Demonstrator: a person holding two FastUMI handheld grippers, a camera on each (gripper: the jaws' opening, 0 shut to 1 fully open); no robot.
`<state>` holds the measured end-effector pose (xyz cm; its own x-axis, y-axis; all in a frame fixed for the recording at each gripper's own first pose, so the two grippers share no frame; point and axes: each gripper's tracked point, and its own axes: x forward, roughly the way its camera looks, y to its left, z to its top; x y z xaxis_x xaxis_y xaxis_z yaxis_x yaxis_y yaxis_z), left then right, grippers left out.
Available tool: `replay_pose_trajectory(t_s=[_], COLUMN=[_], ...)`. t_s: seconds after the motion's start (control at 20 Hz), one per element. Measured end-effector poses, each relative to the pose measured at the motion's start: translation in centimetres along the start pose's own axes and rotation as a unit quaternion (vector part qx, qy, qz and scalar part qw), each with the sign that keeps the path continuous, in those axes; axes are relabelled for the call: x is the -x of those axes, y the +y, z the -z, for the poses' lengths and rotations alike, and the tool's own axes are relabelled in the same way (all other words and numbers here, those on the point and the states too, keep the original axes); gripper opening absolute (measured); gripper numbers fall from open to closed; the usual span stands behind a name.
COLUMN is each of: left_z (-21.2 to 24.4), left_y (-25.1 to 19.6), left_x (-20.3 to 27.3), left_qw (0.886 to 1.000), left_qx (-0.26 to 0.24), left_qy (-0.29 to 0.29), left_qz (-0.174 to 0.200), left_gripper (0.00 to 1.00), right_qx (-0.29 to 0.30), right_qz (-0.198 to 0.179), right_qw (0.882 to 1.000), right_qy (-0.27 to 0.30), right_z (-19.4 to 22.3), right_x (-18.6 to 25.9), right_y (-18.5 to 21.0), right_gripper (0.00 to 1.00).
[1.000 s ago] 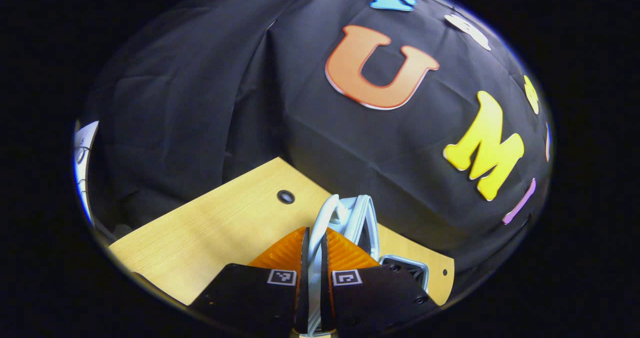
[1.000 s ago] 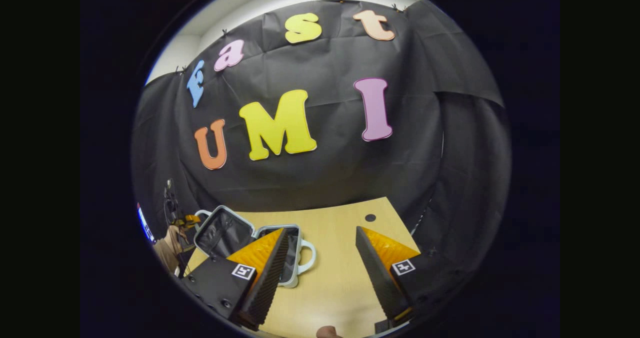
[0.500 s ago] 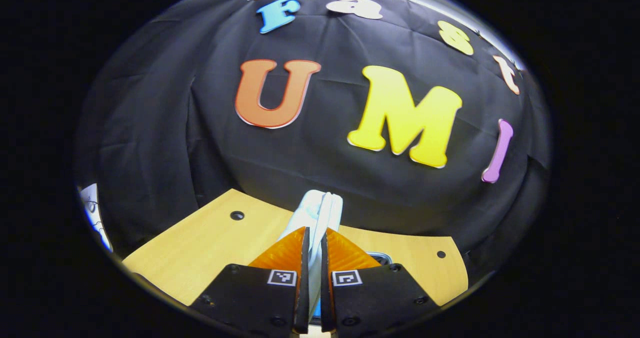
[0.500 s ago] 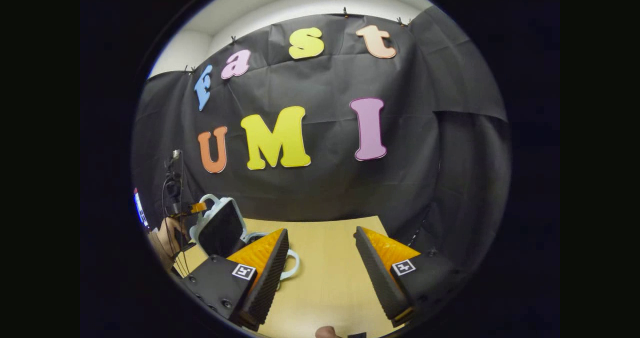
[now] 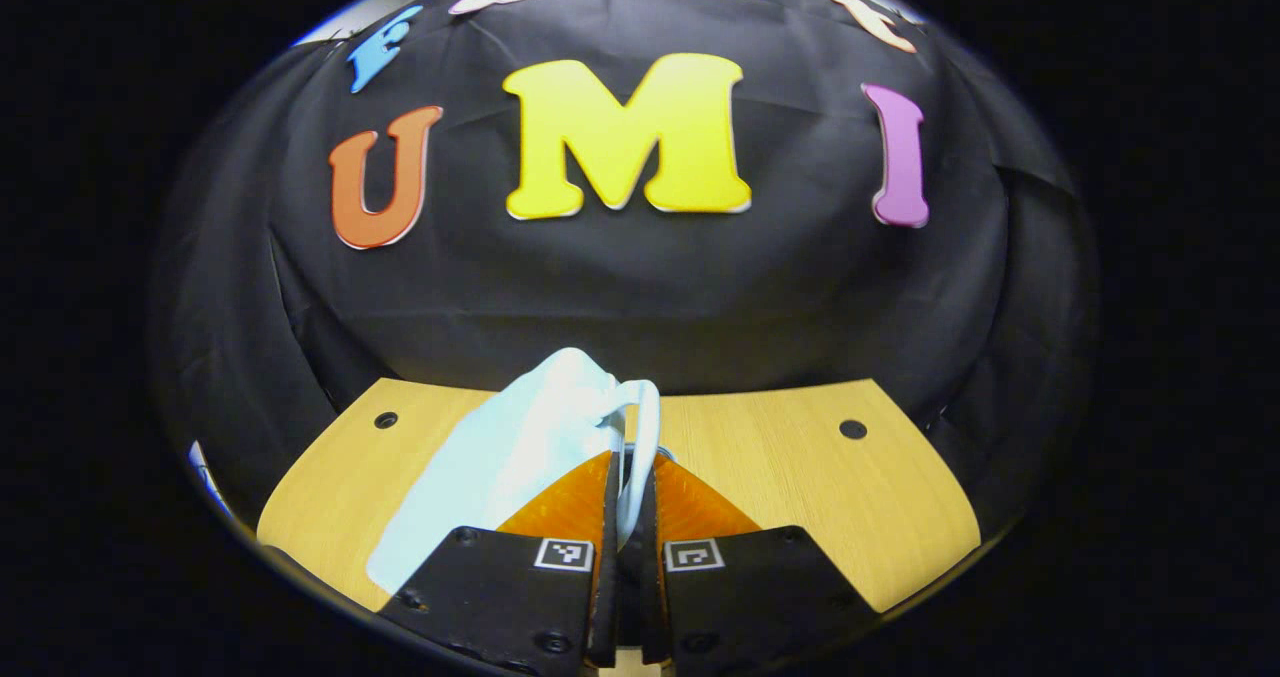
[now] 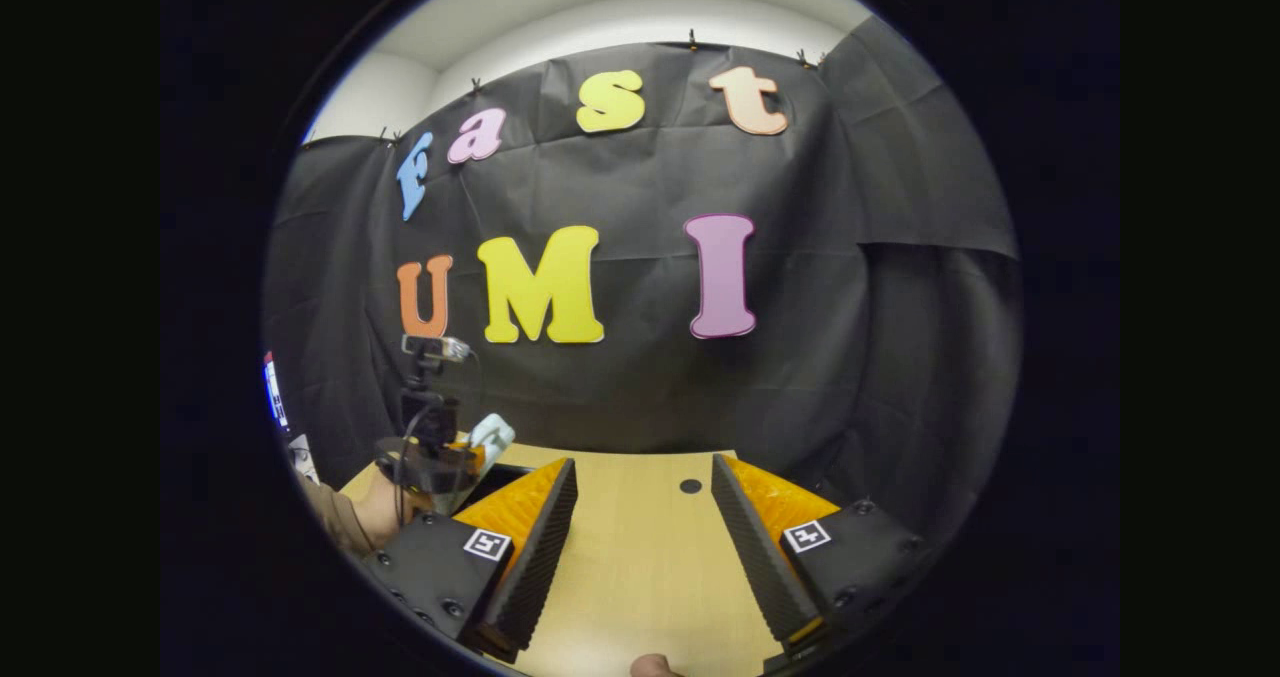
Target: First open the suitcase, pack the skin care products into it, and then close the suitcase.
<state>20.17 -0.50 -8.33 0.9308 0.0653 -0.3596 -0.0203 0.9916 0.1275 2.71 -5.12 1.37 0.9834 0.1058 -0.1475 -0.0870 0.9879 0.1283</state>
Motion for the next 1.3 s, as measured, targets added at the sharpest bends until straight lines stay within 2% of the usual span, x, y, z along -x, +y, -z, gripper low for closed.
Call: replay_pose_trajectory(t_s=[0.05,0.15,0.2,0.25,0.3,0.4,0.45,0.5,0.55,0.65,0.7,0.75,0.8,0.85,0.9,0.95,1.0,1.05,1.1,1.15,1.3], left_z=[1.0,3.6,4.9,6.0,7.0,8.1,8.4,8.6,9.3,10.1,9.8,9.0,8.2,7.0,5.4,3.6,1.6,-0.3,-2.3,-4.2,-8.7], left_y=[-1.3,-3.4,-3.9,-4.0,-3.9,-3.8,-4.2,-4.4,-5.1,-6.8,-7.5,-8.0,-8.4,-8.8,-8.8,-8.6,-8.2,-7.4,-6.3,-5.0,-0.9], left_x=[-1.0,-2.9,-3.6,-4.4,-5.0,-5.9,-6.0,-6.1,-6.0,-6.1,-5.9,-5.5,-5.0,-4.0,-2.9,-1.6,-0.1,1.5,3.0,5.0,10.4], left_qw=[1.000,0.998,0.997,0.996,0.995,0.993,0.992,0.990,0.989,0.990,0.991,0.992,0.993,0.994,0.995,0.996,0.997,0.997,0.997,0.997,0.993], left_qx=[-0.016,-0.049,-0.058,-0.064,-0.070,-0.084,-0.095,-0.110,-0.119,-0.104,-0.091,-0.083,-0.078,-0.073,-0.064,-0.052,-0.039,-0.030,-0.027,-0.024,-0.026], left_qy=[0.011,0.041,0.053,0.065,0.075,0.085,0.086,0.087,0.092,0.099,0.093,0.086,0.080,0.068,0.051,0.032,0.012,-0.008,-0.029,-0.050,-0.109], left_qz=[0.002,0.004,0.002,0.000,-0.005,-0.013,-0.016,-0.019,-0.013,0.011,0.026,0.037,0.045,0.050,0.054,0.058,0.064,0.064,0.060,0.051,0.029], left_gripper=[0.12,0.12,0.12,0.12,0.12,0.12,0.12,0.12,0.12,0.25,0.47,0.38,0.51,0.51,0.65,0.69,0.77,0.83,0.93,0.98,0.99], right_qx=[-0.002,-0.008,-0.011,-0.013,-0.014,-0.018,-0.022,-0.025,-0.030,-0.041,-0.043,-0.044,-0.044,-0.043,-0.041,-0.037,-0.031,-0.026,-0.023,-0.020,-0.017], right_qz=[0.004,0.011,0.015,0.016,0.021,0.031,0.036,0.041,0.046,0.054,0.057,0.061,0.065,0.065,0.068,0.066,0.066,0.068,0.066,0.065,0.049], right_qw=[1.000,1.000,1.000,0.999,0.999,0.998,0.998,0.997,0.996,0.996,0.995,0.995,0.995,0.996,0.996,0.996,0.997,0.997,0.998,0.998,0.999], right_qy=[0.005,0.017,0.024,0.031,0.037,0.049,0.055,0.060,0.063,0.065,0.064,0.062,0.058,0.052,0.046,0.039,0.030,0.021,0.009,-0.001,-0.016], right_z=[0.5,1.4,2.0,2.6,3.2,4.3,4.7,5.1,5.2,5.2,5.0,4.9,4.5,3.9,3.3,2.9,2.2,1.4,0.6,-0.2,-1.4], right_x=[0.0,0.1,0.0,0.0,0.0,0.0,-0.1,-0.1,-0.2,-0.4,-0.6,-0.7,-0.9,-1.1,-1.3,-1.6,-2.0,-2.5,-2.9,-3.3,-5.0], right_y=[-0.8,-2.6,-3.5,-4.3,-5.2,-7.1,-7.8,-8.5,-9.1,-10.0,-10.2,-10.4,-10.5,-10.2,-9.8,-9.3,-8.6,-8.0,-7.1,-6.0,-2.0], right_gripper=[0.75,0.75,0.80,0.80,0.75,0.75,0.80,0.75,0.80,0.80,0.80,0.80,0.80,0.80,0.75,0.75,0.80,0.80,0.80,0.80,0.75])
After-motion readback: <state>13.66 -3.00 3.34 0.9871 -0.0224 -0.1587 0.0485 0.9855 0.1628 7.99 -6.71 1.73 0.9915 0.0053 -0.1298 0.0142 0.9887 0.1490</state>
